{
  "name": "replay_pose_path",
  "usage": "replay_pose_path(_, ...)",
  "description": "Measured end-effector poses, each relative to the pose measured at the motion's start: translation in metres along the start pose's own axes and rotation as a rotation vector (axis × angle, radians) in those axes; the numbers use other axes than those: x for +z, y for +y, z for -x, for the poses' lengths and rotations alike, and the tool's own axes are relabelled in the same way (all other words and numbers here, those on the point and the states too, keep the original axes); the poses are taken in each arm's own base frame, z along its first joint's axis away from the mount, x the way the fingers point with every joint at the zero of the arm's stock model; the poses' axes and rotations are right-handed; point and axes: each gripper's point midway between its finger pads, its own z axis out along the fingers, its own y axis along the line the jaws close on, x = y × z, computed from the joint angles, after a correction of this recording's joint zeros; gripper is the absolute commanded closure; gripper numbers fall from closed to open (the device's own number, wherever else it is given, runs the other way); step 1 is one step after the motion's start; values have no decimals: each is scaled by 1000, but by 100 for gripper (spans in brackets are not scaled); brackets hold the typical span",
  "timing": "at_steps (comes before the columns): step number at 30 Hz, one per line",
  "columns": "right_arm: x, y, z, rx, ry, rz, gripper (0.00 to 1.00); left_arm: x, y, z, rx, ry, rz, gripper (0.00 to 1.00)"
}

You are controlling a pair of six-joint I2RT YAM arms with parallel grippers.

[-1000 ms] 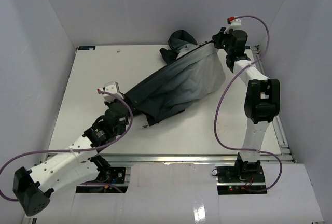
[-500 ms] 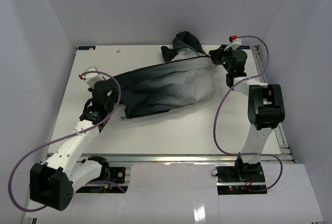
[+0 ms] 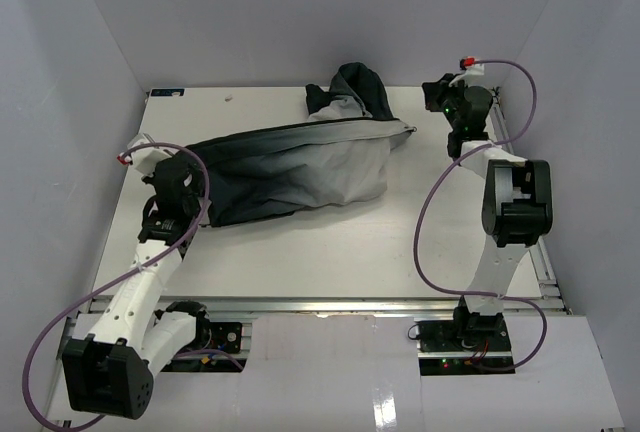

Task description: Zip up the jacket

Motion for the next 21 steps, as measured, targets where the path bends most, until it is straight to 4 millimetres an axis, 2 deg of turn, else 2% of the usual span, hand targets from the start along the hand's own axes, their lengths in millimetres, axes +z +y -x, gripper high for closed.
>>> replay_pose_path(2, 3, -8, 5, -4, -13, -14, 92, 1, 1, 4, -7, -13, 5, 100)
replay_pose_path(3, 5, -8, 4, -4, -11, -13, 92, 1, 1, 5, -9, -16, 1, 96)
replay_pose_path(5, 8, -6, -4, -2, 3, 6, 92, 2, -5, 6, -9, -16, -28, 51)
replay_pose_path(6, 9, -3, -8, 0, 12, 20, 90, 2, -8, 6, -7, -14, -49, 40)
replay_pose_path(7, 11, 0, -14, 6, 30, 40, 86, 1, -13, 5, -2, -8, -72, 34)
replay_pose_path(8, 12, 4, -20, 16, 51, 63, 77, 1, -17, 3, 5, 1, -96, 31)
replay_pose_path(10, 15, 14, -31, 44, 89, 114, 68, 2, -24, -3, 13, 28, -138, 29)
replay_pose_path(13, 12, 31, -44, 92, 150, 171, 67, -2, -33, -10, 42, 78, -191, 26)
replay_pose_path(15, 8, 41, -53, 111, 183, 192, 69, -7, -41, -6, 46, 94, -223, 26)
replay_pose_path(18, -3, 64, -71, 139, 249, 213, 72, -21, -57, 17, 28, 81, -296, 26)
replay_pose_path(21, -17, 91, -95, 172, 304, 243, 75, -38, -87, 54, 1, 44, -405, 26)
